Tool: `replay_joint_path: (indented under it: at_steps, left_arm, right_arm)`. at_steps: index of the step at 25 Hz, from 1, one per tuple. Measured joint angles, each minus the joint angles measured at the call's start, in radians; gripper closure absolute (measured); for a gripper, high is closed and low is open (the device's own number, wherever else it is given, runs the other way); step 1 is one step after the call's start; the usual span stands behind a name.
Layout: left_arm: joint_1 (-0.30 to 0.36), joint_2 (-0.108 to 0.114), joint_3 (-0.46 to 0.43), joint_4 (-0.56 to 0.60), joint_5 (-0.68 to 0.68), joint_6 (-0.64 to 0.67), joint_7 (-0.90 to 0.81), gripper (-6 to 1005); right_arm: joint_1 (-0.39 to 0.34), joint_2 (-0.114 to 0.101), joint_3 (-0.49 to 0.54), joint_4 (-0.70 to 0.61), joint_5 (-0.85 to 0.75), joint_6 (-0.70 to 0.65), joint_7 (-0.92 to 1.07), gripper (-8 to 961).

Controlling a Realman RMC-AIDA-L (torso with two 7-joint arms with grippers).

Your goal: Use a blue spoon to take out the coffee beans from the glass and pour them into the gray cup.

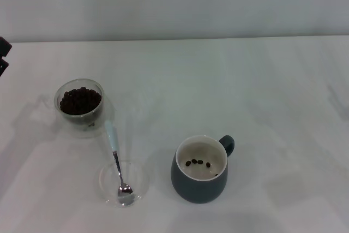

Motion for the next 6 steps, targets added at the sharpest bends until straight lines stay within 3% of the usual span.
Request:
replay_joint_path:
  at_steps: [6]
  left_arm:
    - [0.008,0.005,-0.01,0.008,-0.02,0.0,0.03,285]
  right_arm:
    - [0.019,0.025,0.03,0.0,0.002,0.021,-0.024,217]
